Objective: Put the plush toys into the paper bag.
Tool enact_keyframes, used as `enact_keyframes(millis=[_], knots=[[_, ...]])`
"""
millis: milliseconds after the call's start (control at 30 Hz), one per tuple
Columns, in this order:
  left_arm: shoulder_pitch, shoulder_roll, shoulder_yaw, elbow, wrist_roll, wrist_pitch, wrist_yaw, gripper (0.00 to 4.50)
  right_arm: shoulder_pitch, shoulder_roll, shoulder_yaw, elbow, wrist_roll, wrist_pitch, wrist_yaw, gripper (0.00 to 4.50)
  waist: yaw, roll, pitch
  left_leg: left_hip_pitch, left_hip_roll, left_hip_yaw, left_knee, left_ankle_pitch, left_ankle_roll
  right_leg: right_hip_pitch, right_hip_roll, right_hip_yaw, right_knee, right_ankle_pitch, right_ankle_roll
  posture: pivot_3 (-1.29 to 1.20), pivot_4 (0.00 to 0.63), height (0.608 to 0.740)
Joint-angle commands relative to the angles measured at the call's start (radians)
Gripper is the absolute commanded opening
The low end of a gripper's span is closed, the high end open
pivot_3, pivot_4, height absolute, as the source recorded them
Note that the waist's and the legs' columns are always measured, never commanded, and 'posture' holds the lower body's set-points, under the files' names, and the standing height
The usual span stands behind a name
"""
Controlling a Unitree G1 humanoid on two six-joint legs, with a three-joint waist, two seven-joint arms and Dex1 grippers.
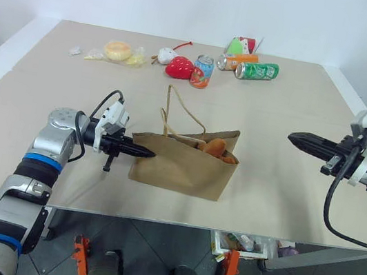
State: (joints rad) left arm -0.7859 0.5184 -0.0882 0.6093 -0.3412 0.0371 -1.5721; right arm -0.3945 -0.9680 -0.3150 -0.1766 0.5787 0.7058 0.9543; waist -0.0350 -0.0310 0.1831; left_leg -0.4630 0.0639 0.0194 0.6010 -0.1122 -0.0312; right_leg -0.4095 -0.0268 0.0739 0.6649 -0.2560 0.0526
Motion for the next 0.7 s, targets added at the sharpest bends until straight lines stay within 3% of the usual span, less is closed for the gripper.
enact_keyframes(millis=[33, 67, 100, 233, 433, 700], knots=[[-0.022, -0.015, 0.038, -0.017, -0.015, -0.006, 0.034, 1.42, -0.004, 0.002, -0.012, -0.043, 0.017, 0.0, -0.013, 0.0, 0.0, 0.0, 0.0, 0.0, 0.0, 0.0, 0.0, 0.0, 0.0, 0.0, 0.0, 0.0, 0.0, 0.0, -0.001, 0.0, 0.15, 0.74], [-0.016, -0.018, 0.047, -0.029, -0.019, -0.007, 0.05, 2.02, -0.005, 0.004, -0.009, -0.045, 0.017, 0.001, -0.015, 0.0, 0.0, 0.0, 0.0, 0.0, 0.0, 0.0, 0.001, 0.0, 0.0, 0.0, 0.0, 0.0, 0.0, -0.001, -0.001, 0.0, 0.15, 0.74], [-0.012, -0.021, 0.053, -0.037, -0.022, -0.007, 0.06, 2.16, -0.005, 0.005, -0.007, -0.045, 0.016, 0.001, -0.016, 0.0, 0.0, 0.0, 0.0, 0.0, 0.0, 0.0, 0.001, 0.0, 0.0, 0.001, 0.0, 0.0, 0.0, 0.0, -0.002, 0.0, 0.15, 0.74], [0.047, -0.003, 0.075, -0.164, -0.065, 0.032, 0.058, 3.87, -0.001, 0.002, -0.002, -0.044, 0.026, 0.01, -0.002, 0.0, -0.001, 0.0, 0.0, 0.0, 0.0, 0.0, 0.001, 0.0, 0.0, 0.0, 0.0, 0.0, 0.0, 0.0, -0.001, 0.0, 0.15, 0.74], [0.092, 0.073, 0.145, -0.345, -0.212, 0.282, 0.063, 3.87, 0.051, -0.034, 0.007, -0.083, 0.07, 0.039, 0.093, 0.0, -0.002, 0.0, 0.0, 0.0, 0.0, -0.001, 0.0, 0.0, 0.0, 0.0, 0.0, -0.001, 0.0, 0.001, 0.001, 0.0, 0.15, 0.74], [0.081, 0.217, 0.255, -0.401, -0.375, 0.654, 0.148, 3.87, 0.112, -0.112, 0.007, -0.183, 0.127, 0.068, 0.198, 0.0, -0.003, 0.0, 0.0, 0.001, 0.001, -0.001, 0.001, 0.0, 0.0, 0.001, 0.0, -0.001, 0.0, -0.001, -0.003, 0.0, 0.15, 0.74]])
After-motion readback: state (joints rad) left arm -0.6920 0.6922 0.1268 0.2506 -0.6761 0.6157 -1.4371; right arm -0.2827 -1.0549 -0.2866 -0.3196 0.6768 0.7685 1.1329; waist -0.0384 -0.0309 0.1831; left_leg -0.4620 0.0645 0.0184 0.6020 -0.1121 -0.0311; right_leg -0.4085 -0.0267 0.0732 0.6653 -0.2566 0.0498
